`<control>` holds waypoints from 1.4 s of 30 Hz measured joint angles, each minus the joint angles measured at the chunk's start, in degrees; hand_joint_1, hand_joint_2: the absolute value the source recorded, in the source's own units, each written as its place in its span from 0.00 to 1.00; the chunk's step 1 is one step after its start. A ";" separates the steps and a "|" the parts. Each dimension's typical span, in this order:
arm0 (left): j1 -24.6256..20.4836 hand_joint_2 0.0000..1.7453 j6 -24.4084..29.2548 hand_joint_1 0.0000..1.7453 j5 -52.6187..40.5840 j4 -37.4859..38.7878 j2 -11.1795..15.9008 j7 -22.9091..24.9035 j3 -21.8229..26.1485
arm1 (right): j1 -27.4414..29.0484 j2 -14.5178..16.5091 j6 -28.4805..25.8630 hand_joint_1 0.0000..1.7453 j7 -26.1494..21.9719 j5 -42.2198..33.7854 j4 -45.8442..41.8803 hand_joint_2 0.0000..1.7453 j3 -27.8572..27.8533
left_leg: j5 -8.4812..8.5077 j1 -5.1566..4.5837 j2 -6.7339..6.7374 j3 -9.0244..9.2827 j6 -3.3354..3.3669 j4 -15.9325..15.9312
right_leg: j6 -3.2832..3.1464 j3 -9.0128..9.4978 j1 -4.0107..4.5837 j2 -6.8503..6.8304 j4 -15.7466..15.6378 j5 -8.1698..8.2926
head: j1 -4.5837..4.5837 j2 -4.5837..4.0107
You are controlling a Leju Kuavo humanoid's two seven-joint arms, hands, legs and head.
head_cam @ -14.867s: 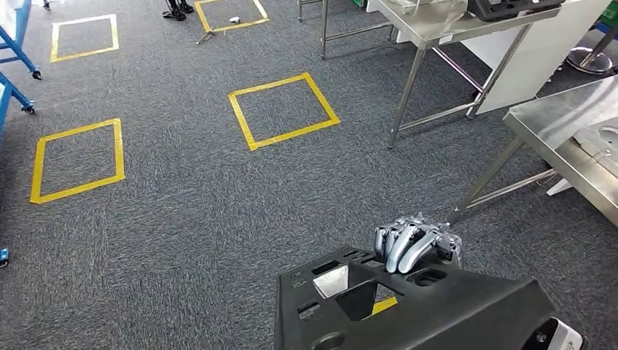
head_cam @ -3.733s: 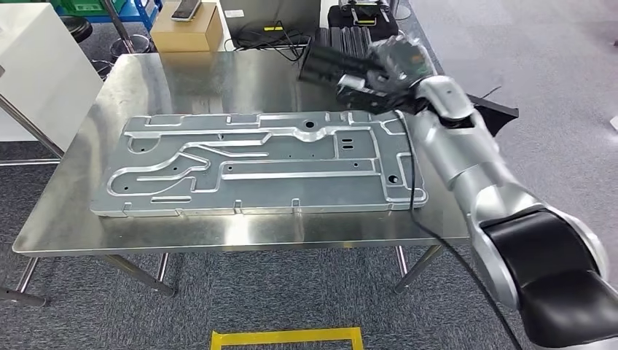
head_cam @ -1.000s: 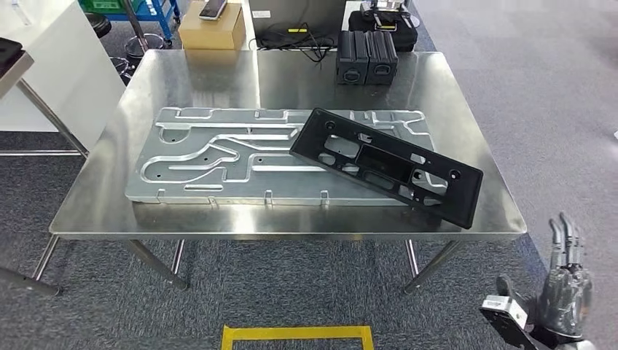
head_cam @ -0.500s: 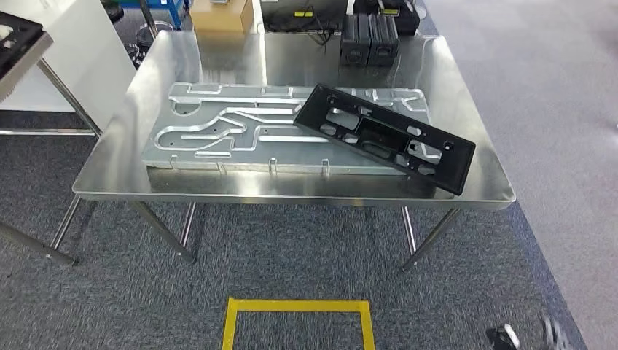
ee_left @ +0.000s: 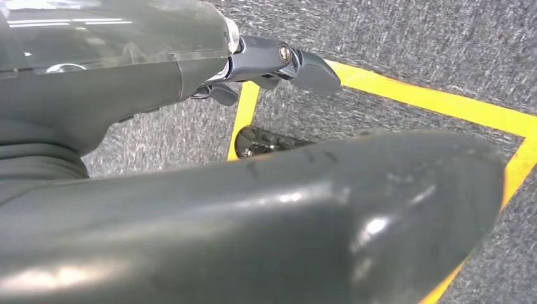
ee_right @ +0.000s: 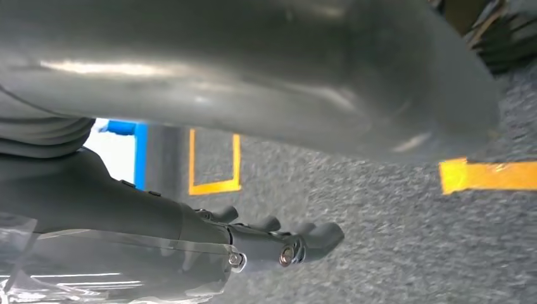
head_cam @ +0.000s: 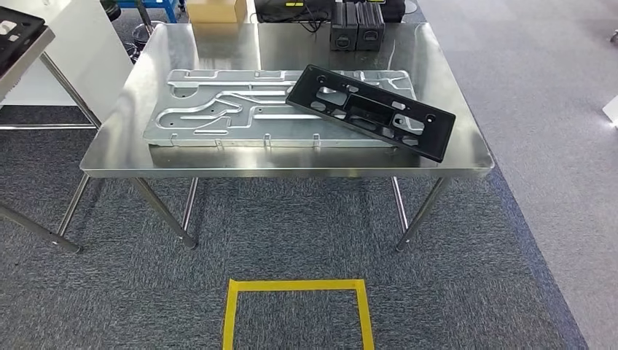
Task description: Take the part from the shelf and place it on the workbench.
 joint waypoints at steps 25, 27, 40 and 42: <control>-1.00 0.00 2.90 0.00 0.11 0.11 -0.11 2.32 -1.15 | -1.35 3.04 7.69 0.00 -6.80 -7.16 3.37 0.00 -8.67 | -4.00 -0.23 2.53 4.33 2.25 -1.75 | 1.54 -13.55 -0.34 -0.22 18.50 -0.49 | -0.02 0.00; -0.98 0.00 2.89 0.00 0.09 0.11 -0.12 2.27 -1.15 | -1.48 3.03 7.73 0.00 -6.92 -7.13 3.37 0.00 -8.81 | -3.12 -0.22 3.22 2.32 1.78 -0.84 | 1.81 -7.73 -0.72 -1.16 11.93 1.93 | -0.02 0.00; -0.72 0.00 2.86 0.00 -0.25 0.20 -0.84 2.67 -1.14 | -1.19 1.15 8.40 0.00 -6.08 -5.20 3.34 0.00 -8.83 | -11.89 0.54 -0.06 -2.39 -0.88 17.16 | -2.65 -7.86 0.75 -1.05 0.62 5.91 | -0.05 0.00; -0.74 0.00 2.92 0.00 -0.37 0.20 -1.01 2.46 -1.15 | -1.01 0.94 8.57 0.00 -6.19 -5.32 3.34 0.00 -8.83 | -8.90 0.52 -0.11 2.76 -0.44 11.31 | -2.43 -9.93 0.87 -0.74 1.24 7.15 | -0.05 0.00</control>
